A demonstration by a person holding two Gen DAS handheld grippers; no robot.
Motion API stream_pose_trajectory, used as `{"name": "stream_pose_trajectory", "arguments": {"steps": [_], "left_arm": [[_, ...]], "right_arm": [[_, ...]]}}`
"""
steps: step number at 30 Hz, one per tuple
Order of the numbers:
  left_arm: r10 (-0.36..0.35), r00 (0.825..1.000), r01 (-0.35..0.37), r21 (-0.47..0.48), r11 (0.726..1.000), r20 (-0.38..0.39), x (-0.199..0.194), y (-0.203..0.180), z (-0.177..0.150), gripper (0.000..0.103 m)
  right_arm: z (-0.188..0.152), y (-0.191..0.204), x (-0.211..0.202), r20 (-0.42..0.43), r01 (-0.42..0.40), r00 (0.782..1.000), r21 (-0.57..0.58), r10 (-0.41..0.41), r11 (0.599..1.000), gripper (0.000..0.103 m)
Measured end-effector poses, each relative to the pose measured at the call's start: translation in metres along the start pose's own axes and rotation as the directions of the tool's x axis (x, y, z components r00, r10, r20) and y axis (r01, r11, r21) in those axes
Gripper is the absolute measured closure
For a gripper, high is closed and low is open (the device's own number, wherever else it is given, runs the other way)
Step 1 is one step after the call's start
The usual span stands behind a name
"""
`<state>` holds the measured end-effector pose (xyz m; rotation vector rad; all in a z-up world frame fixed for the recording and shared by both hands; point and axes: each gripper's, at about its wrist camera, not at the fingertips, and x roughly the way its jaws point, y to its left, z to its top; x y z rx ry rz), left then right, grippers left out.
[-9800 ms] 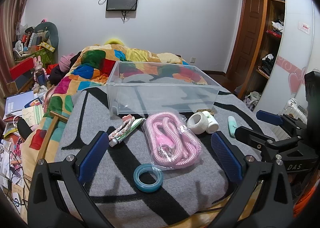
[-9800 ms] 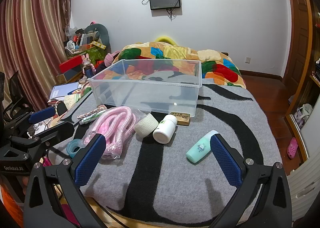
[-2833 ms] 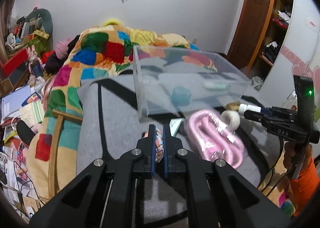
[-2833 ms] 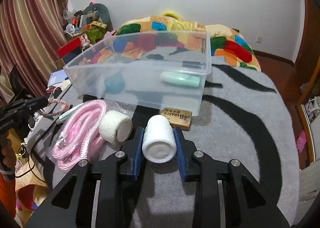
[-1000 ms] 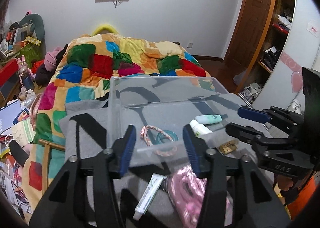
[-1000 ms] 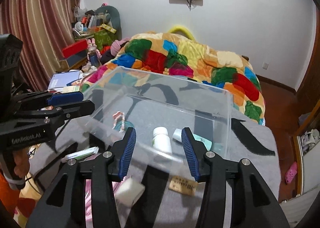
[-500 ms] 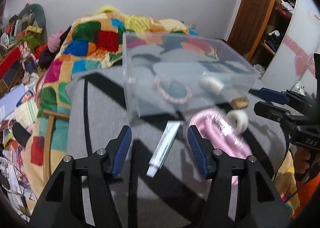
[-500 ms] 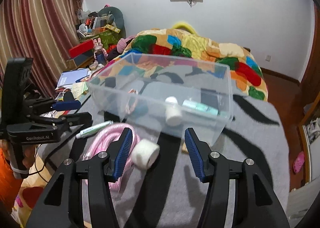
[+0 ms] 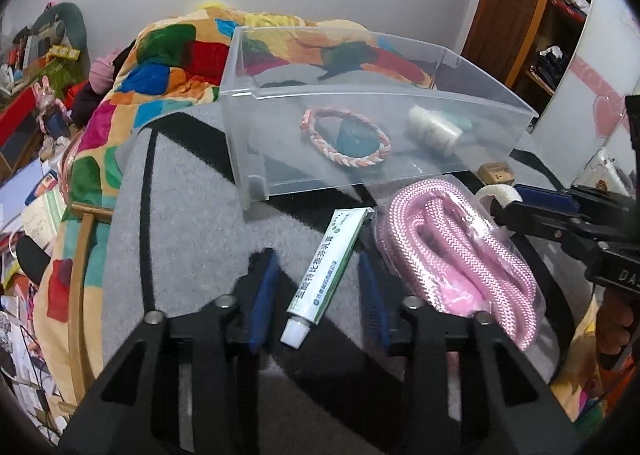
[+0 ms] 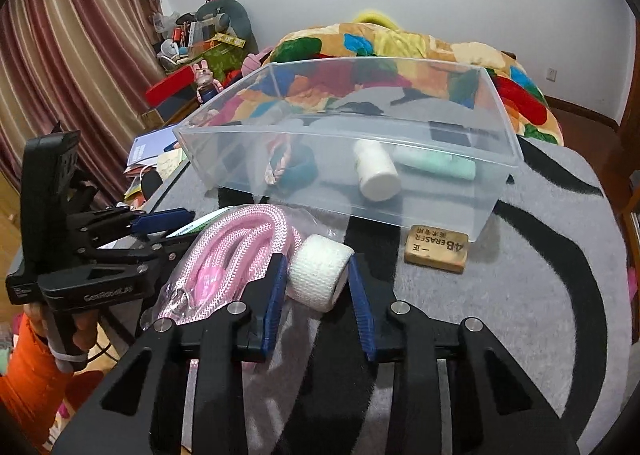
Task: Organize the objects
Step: 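Grasp the toothpaste tube with the left tool while the right tool grasps the white tape roll, then carry the toothpaste tube and white tape roll into the clear box and release both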
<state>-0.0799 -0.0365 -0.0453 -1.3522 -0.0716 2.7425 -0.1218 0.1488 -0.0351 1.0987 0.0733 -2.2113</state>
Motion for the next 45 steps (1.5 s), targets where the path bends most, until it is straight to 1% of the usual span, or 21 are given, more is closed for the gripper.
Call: {"name": "stream_pose_trajectory", "arguments": {"steps": [1, 3, 4, 7, 9, 15, 19, 22, 27, 29, 31, 35, 39, 43, 45], "left_arm": [[0.011, 1.0, -0.011, 0.006, 1.0, 0.006, 0.0, -0.001, -0.001, 0.076], [0.015, 1.0, -0.016, 0.01, 1.0, 0.015, -0.002, -0.002, -0.002, 0.087], [0.012, 1.0, -0.012, 0.007, 1.0, 0.015, -0.003, -0.001, -0.003, 0.089], [-0.001, 1.0, 0.002, -0.014, 1.0, 0.014, -0.008, 0.002, -0.006, 0.089], [0.002, 1.0, -0.001, -0.015, 1.0, 0.023, -0.015, 0.001, -0.008, 0.089], [0.004, 0.995, -0.004, 0.002, 1.0, 0.1, -0.046, -0.007, -0.007, 0.089], [-0.01, 0.987, 0.008, 0.009, 1.0, 0.158, -0.065, -0.011, 0.004, 0.089], [-0.021, 0.978, 0.019, 0.01, 1.0, 0.206, -0.078, -0.013, 0.016, 0.089], [-0.029, 0.966, 0.031, -0.002, 1.0, 0.258, -0.086, -0.014, 0.038, 0.089], [-0.042, 0.962, 0.048, -0.016, 0.999, 0.268, -0.085, -0.012, 0.049, 0.089], [-0.072, 0.961, 0.083, -0.032, 0.996, 0.268, -0.082, -0.009, 0.058, 0.089], [-0.076, 0.962, 0.094, -0.059, 0.994, 0.262, -0.071, -0.005, 0.072, 0.089], [-0.047, 0.968, 0.067, -0.073, 0.995, 0.246, -0.055, 0.0, 0.09, 0.089], [-0.035, 0.979, 0.053, -0.082, 0.995, 0.201, -0.035, 0.002, 0.105, 0.089], [-0.016, 0.984, 0.03, -0.078, 0.996, 0.179, -0.024, 0.001, 0.111, 0.089]], "right_arm": [[-0.001, 0.001, -0.001, 0.003, 0.002, 1.0, -0.003, -0.002, 1.0, 0.077], [-0.003, 0.001, -0.004, 0.013, 0.01, 1.0, -0.007, -0.01, 1.0, 0.077], [-0.004, 0.001, -0.006, 0.02, 0.014, 1.0, -0.006, -0.013, 1.0, 0.077], [-0.006, -0.004, -0.013, 0.037, 0.015, 0.999, 0.008, -0.015, 1.0, 0.078], [-0.007, -0.007, -0.02, 0.051, 0.012, 0.999, 0.021, -0.013, 1.0, 0.078], [0.001, -0.015, -0.044, 0.116, 0.002, 0.993, 0.051, -0.008, 0.999, 0.078], [0.009, -0.015, -0.056, 0.157, 0.0, 0.987, 0.056, -0.009, 0.998, 0.078], [0.017, -0.014, -0.065, 0.191, 0.012, 0.981, 0.052, -0.022, 0.999, 0.078], [0.034, -0.013, -0.074, 0.24, 0.036, 0.97, 0.05, -0.047, 0.998, 0.078], [0.042, -0.013, -0.074, 0.249, 0.041, 0.967, 0.047, -0.051, 0.998, 0.078], [0.052, -0.013, -0.071, 0.258, 0.06, 0.964, 0.033, -0.067, 0.998, 0.078], [0.07, -0.018, -0.059, 0.251, 0.081, 0.964, 0.036, -0.087, 0.996, 0.078], [0.086, -0.025, -0.036, 0.212, 0.088, 0.973, 0.039, -0.094, 0.995, 0.078], [0.093, -0.028, -0.013, 0.168, 0.092, 0.981, 0.041, -0.098, 0.995, 0.078], [0.095, -0.031, 0.0, 0.139, 0.093, 0.985, 0.042, -0.098, 0.995, 0.078]]}}
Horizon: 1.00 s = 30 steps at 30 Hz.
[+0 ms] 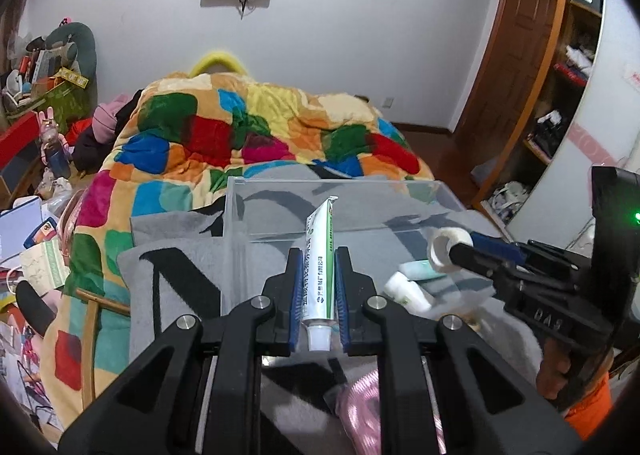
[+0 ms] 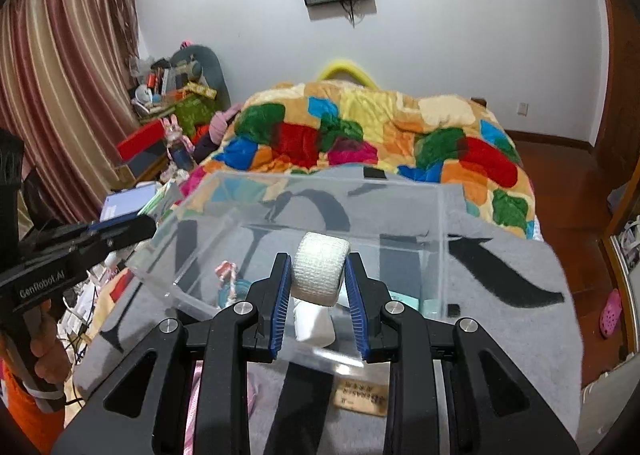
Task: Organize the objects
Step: 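Carry the toothpaste tube and white tape roll into the clear box and release both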
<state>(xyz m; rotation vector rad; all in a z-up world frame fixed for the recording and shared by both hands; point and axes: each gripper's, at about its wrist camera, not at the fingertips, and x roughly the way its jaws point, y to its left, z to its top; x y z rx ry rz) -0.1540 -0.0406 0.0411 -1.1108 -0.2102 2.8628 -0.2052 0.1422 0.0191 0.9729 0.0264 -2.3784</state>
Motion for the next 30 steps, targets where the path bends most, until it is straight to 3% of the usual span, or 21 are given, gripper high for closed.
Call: {"name": "stream_pose_trajectory", "arguments": {"steps": [10, 16, 19, 21, 25, 27, 30], "left_arm": [[0.087, 0.99, -0.084, 0.034, 0.996, -0.11, 0.049, -0.001, 0.0, 0.089], [0.054, 0.994, -0.051, 0.034, 0.998, -0.096, 0.034, -0.007, -0.003, 0.088], [0.049, 0.996, -0.045, 0.059, 0.997, -0.071, 0.017, -0.015, -0.005, 0.073], [0.062, 0.997, -0.058, 0.081, 0.995, -0.049, 0.007, -0.022, -0.01, 0.05], [0.067, 0.998, -0.063, 0.133, 0.989, -0.021, -0.012, -0.039, -0.025, 0.026], [0.059, 0.998, -0.055, 0.145, 0.988, -0.024, -0.017, -0.046, -0.033, 0.008], [0.06, 0.997, -0.053, 0.15, 0.987, -0.039, -0.019, -0.052, -0.047, 0.005]], "right_arm": [[-0.009, -0.004, 0.024, -0.083, 0.006, 0.997, -0.018, -0.007, 1.0, 0.076], [-0.013, -0.006, 0.015, -0.09, -0.001, 0.996, -0.03, -0.002, 1.0, 0.076], [-0.016, -0.004, 0.003, -0.076, -0.004, 0.997, -0.044, 0.001, 0.999, 0.073], [-0.019, -0.003, -0.007, -0.063, -0.004, 0.998, -0.051, 0.001, 0.999, 0.068], [-0.029, -0.007, -0.029, -0.034, 0.005, 0.999, -0.055, -0.007, 0.998, 0.061], [-0.035, -0.011, -0.037, -0.027, 0.016, 0.999, -0.053, -0.017, 0.998, 0.055], [-0.047, -0.018, -0.046, -0.016, 0.073, 0.997, -0.052, -0.074, 0.996, 0.044]]}}
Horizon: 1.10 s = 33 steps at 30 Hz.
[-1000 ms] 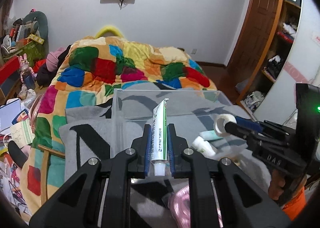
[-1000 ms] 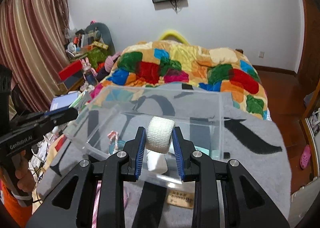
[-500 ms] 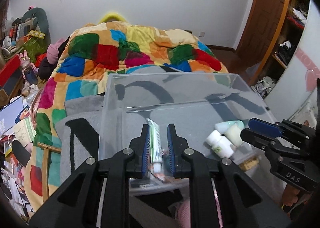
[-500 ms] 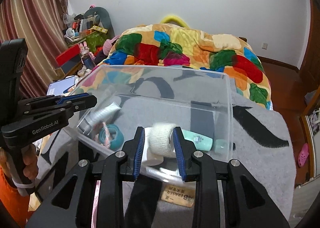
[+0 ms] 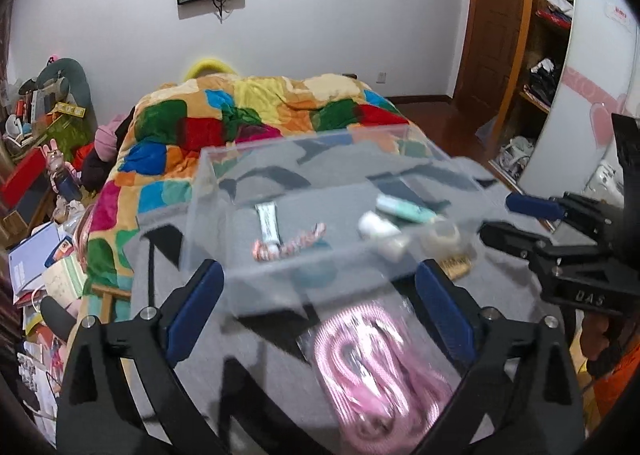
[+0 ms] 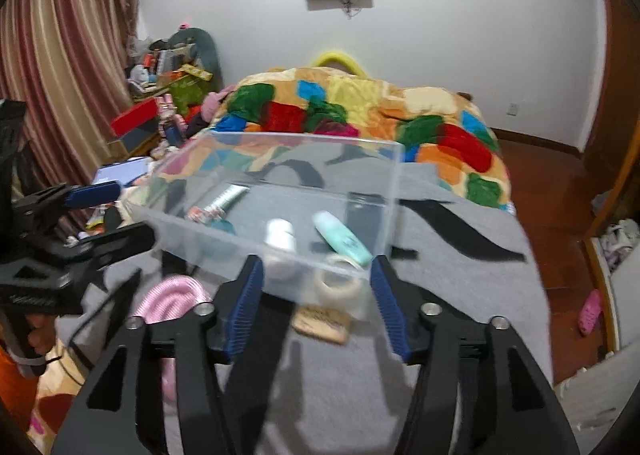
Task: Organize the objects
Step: 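Carry the toothpaste tube and white tape roll into the clear box and release both, then grasp the bagged pink rope with the left tool while the right tool grasps the wooden eraser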
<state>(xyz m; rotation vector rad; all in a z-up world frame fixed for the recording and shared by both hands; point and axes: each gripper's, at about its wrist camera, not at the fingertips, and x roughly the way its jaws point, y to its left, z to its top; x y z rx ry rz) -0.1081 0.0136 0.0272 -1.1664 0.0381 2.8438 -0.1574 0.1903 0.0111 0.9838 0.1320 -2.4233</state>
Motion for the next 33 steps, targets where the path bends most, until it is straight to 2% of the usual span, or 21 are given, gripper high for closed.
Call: {"name": "stream_pose_trajectory", "arguments": {"steps": [4, 8, 11, 16, 20, 21, 22, 23, 25, 27, 28, 33], "left_arm": [[-0.038, 0.997, 0.037, -0.018, 0.999, -0.072, 0.013, -0.006, -0.019, 0.004], [-0.067, 0.987, 0.064, -0.025, 0.998, -0.147, 0.029, -0.013, -0.036, 0.004], [-0.071, 0.98, 0.065, -0.037, 0.997, -0.185, 0.038, -0.017, -0.044, 0.004], [-0.135, 0.966, 0.117, -0.093, 0.989, -0.222, 0.05, -0.019, -0.056, 0.001], [-0.102, 0.976, 0.094, -0.05, 0.994, -0.192, 0.048, -0.029, -0.062, 0.001], [-0.098, 0.977, 0.091, -0.047, 0.995, -0.189, 0.048, -0.03, -0.063, 0.001], [-0.091, 0.979, 0.085, -0.043, 0.995, -0.183, 0.047, -0.031, -0.064, 0.001], [-0.089, 0.981, 0.083, -0.041, 0.996, -0.174, 0.046, -0.033, -0.065, 0.003], [-0.097, 0.982, 0.093, -0.027, 0.995, -0.164, 0.043, -0.034, -0.067, 0.015], [-0.093, 0.984, 0.095, 0.007, 0.995, -0.153, 0.038, -0.037, -0.068, 0.037], [-0.104, 0.983, 0.108, 0.019, 0.994, -0.149, 0.036, -0.038, -0.069, 0.043], [-0.121, 0.986, 0.125, 0.029, 0.992, -0.118, 0.021, -0.03, -0.076, 0.053]], "right_arm": [[-0.015, -0.008, 0.001, -0.028, 0.02, 0.999, 0.014, -0.02, 1.0, 0.041], [-0.029, -0.01, 0.018, -0.076, 0.052, 0.996, 0.017, -0.05, 0.999, 0.041], [-0.036, -0.009, 0.029, -0.103, 0.042, 0.994, 0.02, -0.04, 0.999, 0.041], [-0.038, -0.001, 0.046, -0.149, 0.027, 0.989, 0.02, -0.024, 0.999, 0.042], [-0.037, 0.002, 0.056, -0.181, 0.041, 0.983, 0.009, -0.038, 0.999, 0.054], [-0.037, 0.002, 0.056, -0.177, 0.045, 0.983, 0.009, -0.042, 0.999, 0.061], [-0.038, 0.002, 0.056, -0.177, 0.038, 0.984, 0.011, -0.036, 0.999, 0.064], [-0.038, 0.002, 0.055, -0.176, 0.033, 0.984, 0.015, -0.03, 0.999, 0.064], [-0.04, 0.002, 0.053, -0.168, 0.033, 0.985, 0.016, -0.03, 0.999, 0.065], [-0.042, 0.003, 0.049, -0.159, 0.019, 0.987, 0.021, -0.015, 1.0, 0.065], [-0.043, 0.003, 0.047, -0.155, 0.011, 0.988, 0.021, -0.008, 1.0, 0.065], [-0.048, 0.005, 0.033, -0.13, -0.015, 0.991, 0.023, 0.017, 1.0, 0.065]]}}
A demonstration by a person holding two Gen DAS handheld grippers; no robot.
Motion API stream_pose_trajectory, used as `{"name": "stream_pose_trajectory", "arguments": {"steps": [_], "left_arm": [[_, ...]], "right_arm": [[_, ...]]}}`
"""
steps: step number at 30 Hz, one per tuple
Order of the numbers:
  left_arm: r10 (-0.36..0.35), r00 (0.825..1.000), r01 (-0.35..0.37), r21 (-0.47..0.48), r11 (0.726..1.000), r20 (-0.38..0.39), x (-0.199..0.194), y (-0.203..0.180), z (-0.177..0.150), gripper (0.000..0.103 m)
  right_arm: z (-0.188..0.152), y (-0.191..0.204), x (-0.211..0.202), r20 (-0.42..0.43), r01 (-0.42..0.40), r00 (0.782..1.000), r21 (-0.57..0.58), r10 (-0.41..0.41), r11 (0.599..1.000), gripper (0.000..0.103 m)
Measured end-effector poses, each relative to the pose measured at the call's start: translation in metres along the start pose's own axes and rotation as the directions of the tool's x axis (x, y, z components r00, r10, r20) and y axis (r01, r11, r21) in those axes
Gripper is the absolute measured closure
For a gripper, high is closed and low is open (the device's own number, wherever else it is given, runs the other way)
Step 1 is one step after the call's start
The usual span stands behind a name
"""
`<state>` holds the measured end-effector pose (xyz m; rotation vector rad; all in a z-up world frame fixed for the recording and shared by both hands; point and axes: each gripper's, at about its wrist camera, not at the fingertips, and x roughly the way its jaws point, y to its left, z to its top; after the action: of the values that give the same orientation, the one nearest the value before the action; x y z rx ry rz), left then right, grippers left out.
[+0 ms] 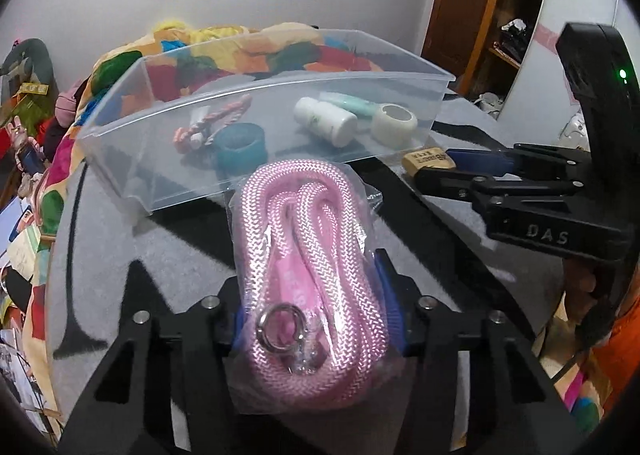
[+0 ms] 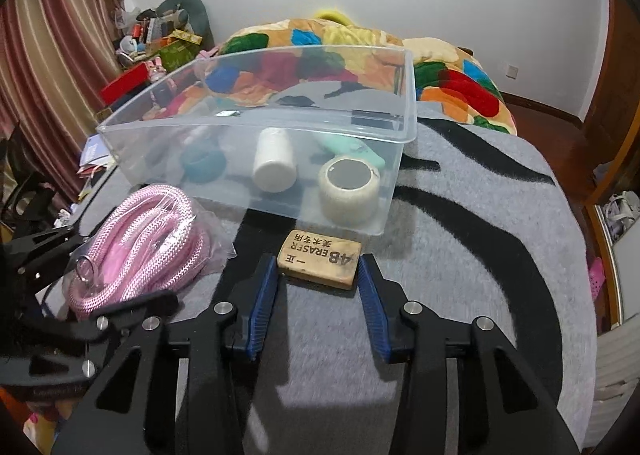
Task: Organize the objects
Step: 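Grasp the bagged pink rope with the left tool while the right tool grasps the wooden eraser, then carry the bagged pink rope and wooden eraser into the clear box and release both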
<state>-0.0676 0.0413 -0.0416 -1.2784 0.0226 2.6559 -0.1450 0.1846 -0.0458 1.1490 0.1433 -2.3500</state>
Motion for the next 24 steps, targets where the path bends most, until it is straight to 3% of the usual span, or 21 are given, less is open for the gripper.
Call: {"name": "stream_pose_trajectory", "arguments": {"steps": [3, 11, 18, 24], "left_arm": [[0.005, 1.0, -0.005, -0.008, 1.0, 0.023, -0.012, 0.004, -0.003, 0.06], [0.015, 0.992, -0.013, -0.014, 1.0, 0.126, -0.058, 0.012, 0.001, 0.066], [0.017, 0.976, -0.003, -0.061, 0.998, 0.216, -0.08, 0.028, 0.034, 0.066], [0.019, 0.97, 0.01, -0.114, 0.993, 0.244, -0.076, 0.049, 0.071, 0.066]], "right_arm": [[-0.003, 0.003, -0.01, 0.022, -0.011, 1.0, -0.003, 0.011, 1.0, 0.065], [0.008, 0.013, -0.042, 0.107, -0.056, 0.993, -0.01, 0.057, 0.998, 0.065], [0.033, 0.026, -0.064, 0.193, -0.06, 0.979, -0.039, 0.067, 0.997, 0.065], [0.062, 0.031, -0.057, 0.223, -0.056, 0.973, -0.039, 0.063, 0.998, 0.065]]}}
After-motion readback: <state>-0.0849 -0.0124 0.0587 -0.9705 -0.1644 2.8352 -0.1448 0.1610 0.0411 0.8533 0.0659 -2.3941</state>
